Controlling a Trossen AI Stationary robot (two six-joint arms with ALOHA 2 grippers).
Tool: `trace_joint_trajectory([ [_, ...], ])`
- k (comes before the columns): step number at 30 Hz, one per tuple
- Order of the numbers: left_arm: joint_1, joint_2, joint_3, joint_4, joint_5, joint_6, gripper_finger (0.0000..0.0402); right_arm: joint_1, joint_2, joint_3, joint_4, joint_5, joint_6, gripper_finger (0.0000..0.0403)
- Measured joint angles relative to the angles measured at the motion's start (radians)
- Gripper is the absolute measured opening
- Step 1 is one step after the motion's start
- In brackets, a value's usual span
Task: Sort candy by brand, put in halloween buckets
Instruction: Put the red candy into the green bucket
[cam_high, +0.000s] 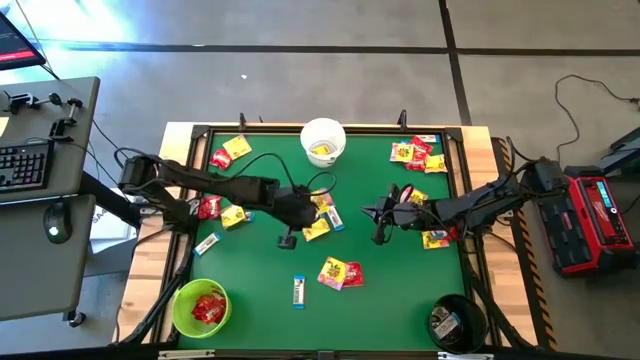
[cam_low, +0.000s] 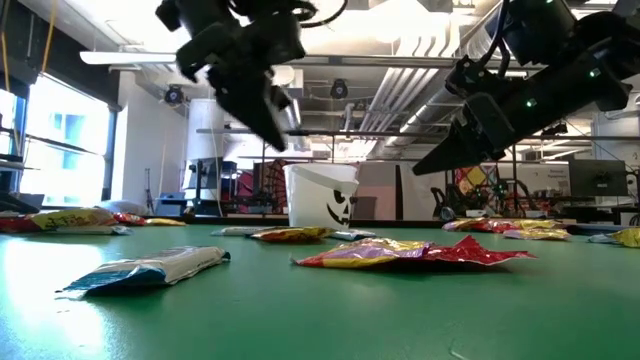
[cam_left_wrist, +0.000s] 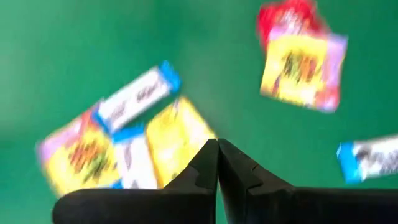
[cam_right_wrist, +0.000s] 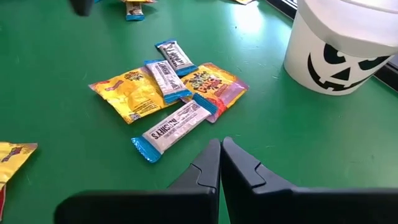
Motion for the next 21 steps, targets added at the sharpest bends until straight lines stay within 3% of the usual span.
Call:
trace_joint_trajectory([
  [6, -0.012, 0.000, 0.103, -0.478, -0.074, 0.005, 0.0000, 0.002, 0.000, 0.000, -0.013, -0.026, 0.024, 0.0000],
  [10, -0.065, 0.000, 0.141, -0.779, -0.254, -0.120, 0.0007, 0.003, 0.000, 0.000, -0.022, -0.047, 0.025, 0.0000],
  [13, -0.101, -0.001, 0.135, -0.970, -0.284, -0.242, 0.0028, 0.003, 0.000, 0.000, -0.023, -0.043, 0.008, 0.0000],
  [17, -0.130, -0.025, 0.077, -1.016, -0.250, -0.379, 0.0067, 0.003, 0.000, 0.000, -0.025, -0.046, -0.007, 0.0000],
  [21, -0.132, -0.052, -0.004, -0.984, -0.211, -0.457, 0.0109, 0.003, 0.000, 0.001, -0.052, -0.113, 0.000, 0.0000],
])
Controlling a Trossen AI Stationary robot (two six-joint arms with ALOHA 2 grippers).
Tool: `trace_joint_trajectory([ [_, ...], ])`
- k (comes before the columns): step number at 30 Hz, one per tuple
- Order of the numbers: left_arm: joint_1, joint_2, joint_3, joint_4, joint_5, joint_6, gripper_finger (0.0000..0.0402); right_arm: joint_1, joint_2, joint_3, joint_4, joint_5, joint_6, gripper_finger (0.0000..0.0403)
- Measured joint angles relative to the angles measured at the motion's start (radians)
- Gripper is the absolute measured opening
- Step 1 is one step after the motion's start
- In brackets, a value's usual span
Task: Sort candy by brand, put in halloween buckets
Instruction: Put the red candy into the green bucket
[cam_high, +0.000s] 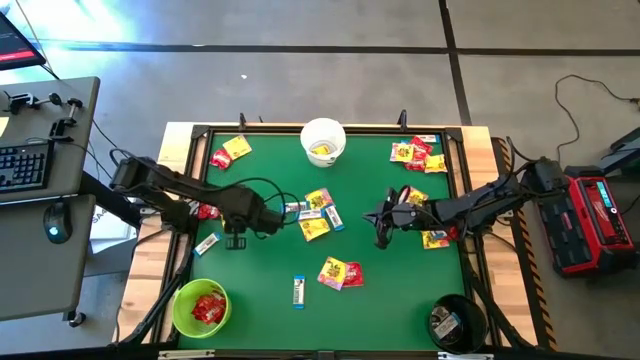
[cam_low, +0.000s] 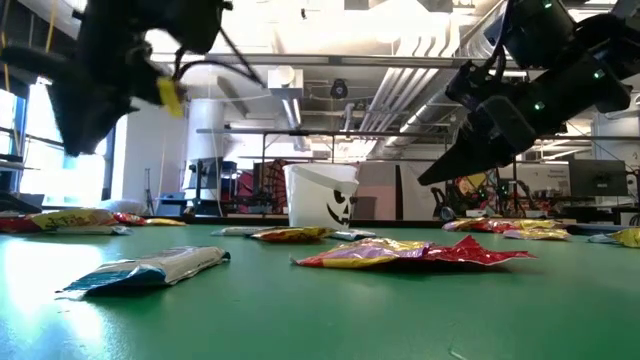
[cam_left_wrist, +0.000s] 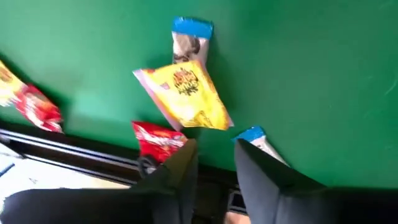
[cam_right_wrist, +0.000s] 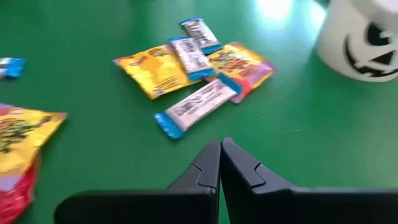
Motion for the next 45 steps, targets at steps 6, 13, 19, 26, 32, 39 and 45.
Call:
trace_joint_trajectory([
  [6, 0.039, -0.006, -0.137, 0.075, 0.018, -0.089, 0.0153, 0.000, 0.000, 0.000, -0.021, -0.019, -0.002, 0.0000],
  [13, 0.102, -0.006, -0.262, 0.117, 0.029, -0.156, 0.0166, 0.000, 0.000, 0.000, -0.027, -0.035, -0.005, 0.0000],
  [19, 0.155, -0.006, -0.337, 0.178, 0.025, -0.130, 0.0166, 0.000, 0.000, 0.000, -0.029, -0.034, 0.027, 0.0000],
  [26, 0.231, -0.006, -0.397, 0.252, -0.020, -0.122, 0.0166, -0.003, 0.000, 0.000, -0.030, -0.004, 0.038, 0.0000],
  [32, 0.298, -0.006, -0.400, 0.276, -0.013, -0.141, 0.0165, -0.021, 0.000, 0.000, -0.030, -0.003, 0.022, 0.0000],
  [39, 0.379, -0.006, -0.400, 0.314, 0.030, -0.125, 0.0119, -0.031, 0.000, 0.000, -0.031, -0.003, 0.018, 0.0000],
  [45, 0.403, -0.006, -0.400, 0.306, 0.038, -0.074, 0.0046, -0.031, 0.000, 0.000, -0.041, -0.003, 0.022, 0.0000],
])
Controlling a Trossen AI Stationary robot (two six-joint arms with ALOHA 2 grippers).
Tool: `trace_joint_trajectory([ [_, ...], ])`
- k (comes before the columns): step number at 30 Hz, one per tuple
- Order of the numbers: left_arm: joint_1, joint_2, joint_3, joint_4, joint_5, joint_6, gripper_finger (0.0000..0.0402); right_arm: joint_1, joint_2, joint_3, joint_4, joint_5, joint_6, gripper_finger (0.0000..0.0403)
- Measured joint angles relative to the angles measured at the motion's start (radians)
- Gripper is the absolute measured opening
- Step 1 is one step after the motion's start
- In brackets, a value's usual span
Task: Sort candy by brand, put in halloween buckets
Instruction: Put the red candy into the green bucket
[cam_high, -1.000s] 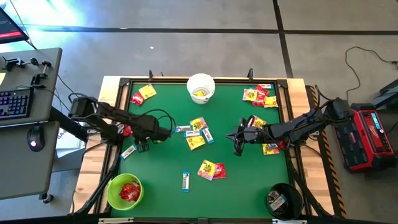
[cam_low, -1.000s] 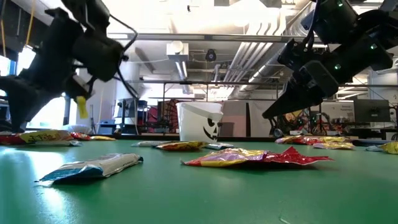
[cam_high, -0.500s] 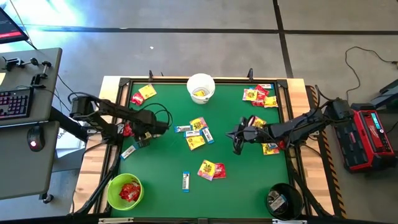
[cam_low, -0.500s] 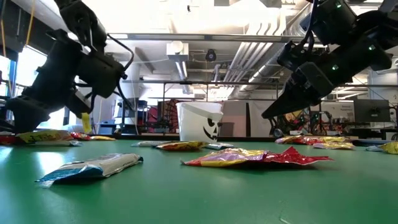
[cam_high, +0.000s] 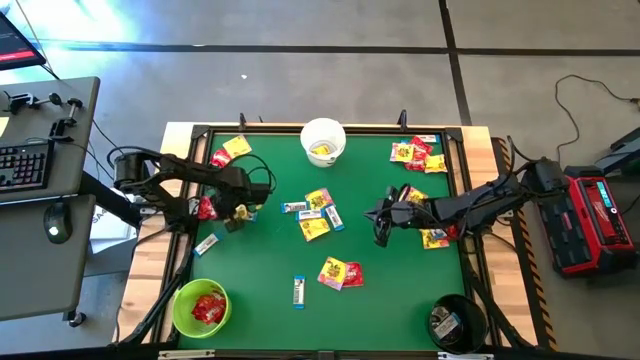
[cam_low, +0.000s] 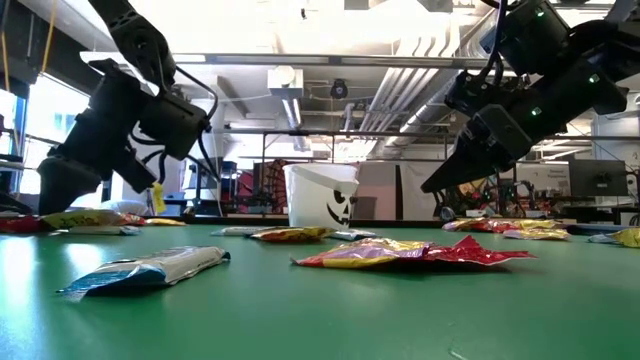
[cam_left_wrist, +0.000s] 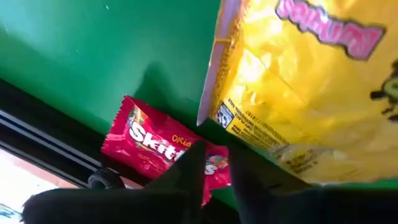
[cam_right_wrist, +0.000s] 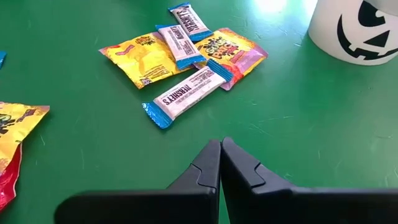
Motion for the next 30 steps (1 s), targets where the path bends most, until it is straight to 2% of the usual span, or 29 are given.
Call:
trace_joint_trajectory([
  [3, 0.000, 0.000, 0.000, -0.002, 0.003, 0.010, 0.0011, 0.000, 0.000, 0.000, 0.000, 0.000, 0.001, 0.0000],
  [5, -0.008, 0.000, 0.000, -0.004, -0.007, 0.004, 0.0004, 0.000, 0.000, 0.000, 0.000, 0.000, 0.001, 0.0000],
  [14, -0.083, 0.000, 0.042, -0.020, -0.048, -0.051, 0.0001, 0.000, 0.000, 0.000, 0.000, 0.000, -0.003, 0.0000],
  [24, -0.125, 0.000, 0.192, -0.038, -0.107, 0.055, 0.0000, 0.003, 0.000, 0.000, 0.000, 0.000, -0.004, 0.0000],
  [30, -0.160, 0.000, 0.259, -0.135, -0.137, 0.059, 0.0000, 0.003, 0.000, 0.000, -0.001, 0.007, -0.012, 0.0000],
])
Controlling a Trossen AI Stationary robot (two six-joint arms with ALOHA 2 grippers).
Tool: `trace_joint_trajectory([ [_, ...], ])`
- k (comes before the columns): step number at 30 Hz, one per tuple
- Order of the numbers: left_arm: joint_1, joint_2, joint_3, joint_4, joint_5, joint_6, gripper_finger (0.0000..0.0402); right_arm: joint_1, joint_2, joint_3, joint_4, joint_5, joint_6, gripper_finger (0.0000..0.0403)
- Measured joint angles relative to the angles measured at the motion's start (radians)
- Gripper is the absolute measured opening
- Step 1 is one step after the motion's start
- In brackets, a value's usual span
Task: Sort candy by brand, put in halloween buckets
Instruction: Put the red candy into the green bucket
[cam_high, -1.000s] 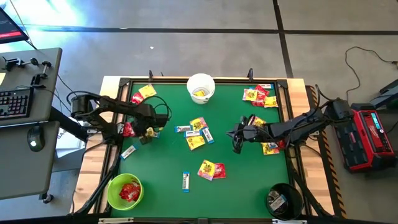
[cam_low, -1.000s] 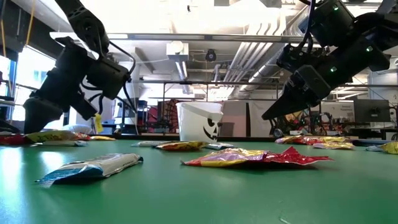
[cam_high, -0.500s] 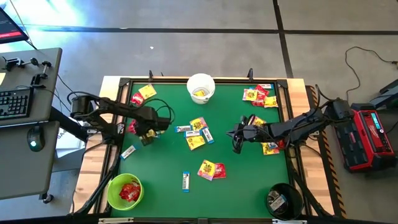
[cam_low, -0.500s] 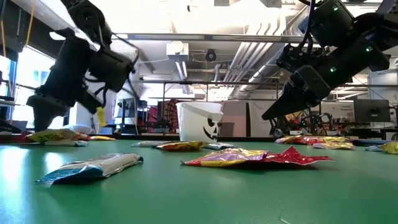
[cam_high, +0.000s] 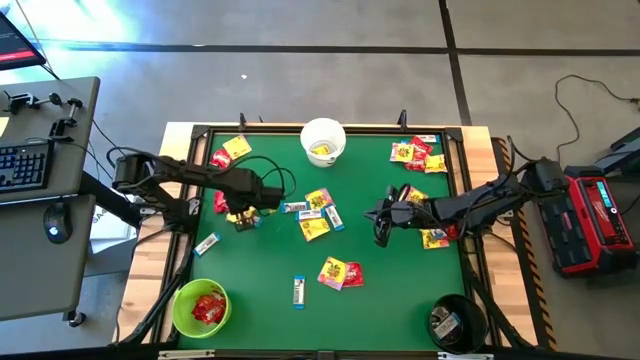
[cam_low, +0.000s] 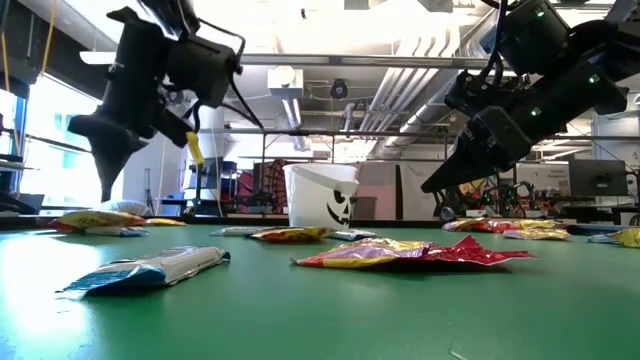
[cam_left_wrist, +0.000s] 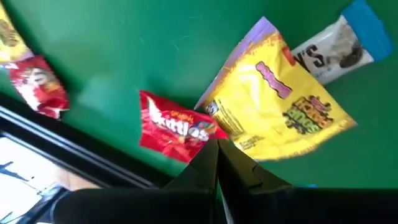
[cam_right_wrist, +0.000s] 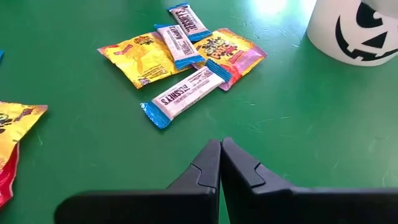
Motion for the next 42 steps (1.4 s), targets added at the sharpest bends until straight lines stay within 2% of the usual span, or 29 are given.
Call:
trace_joint_trajectory([
  [4, -0.012, 0.000, 0.008, -0.016, 0.055, -0.036, 0.0004, 0.000, 0.000, 0.000, 0.000, 0.003, -0.037, 0.0000],
  [7, -0.021, 0.000, 0.008, -0.015, 0.096, -0.015, 0.0024, 0.000, 0.000, 0.000, 0.000, -0.007, -0.037, 0.0001],
  [12, -0.015, 0.000, -0.004, 0.000, 0.082, -0.019, 0.0076, 0.000, 0.000, 0.000, 0.000, -0.017, -0.043, 0.0015],
  [16, 0.015, 0.000, -0.070, 0.004, 0.094, -0.013, 0.0115, -0.001, 0.000, 0.000, 0.001, -0.009, -0.045, 0.0029],
  [21, 0.044, 0.000, -0.134, 0.033, 0.091, -0.019, 0.0139, -0.001, 0.000, 0.000, 0.001, -0.008, -0.045, 0.0040],
  [27, 0.065, 0.000, -0.178, 0.131, 0.116, 0.006, 0.0140, -0.001, 0.000, 0.000, 0.006, -0.007, -0.036, 0.0042],
  [34, 0.106, 0.000, -0.189, 0.141, 0.074, 0.012, 0.0139, -0.001, 0.000, 0.000, 0.032, -0.007, -0.036, 0.0042],
  [39, 0.123, 0.000, -0.189, 0.153, 0.070, 0.075, 0.0120, -0.001, 0.000, 0.000, 0.031, -0.007, -0.017, 0.0042],
  [42, 0.136, 0.000, -0.189, 0.152, 0.039, 0.103, 0.0094, -0.001, 0.000, 0.000, 0.032, -0.007, -0.016, 0.0042],
])
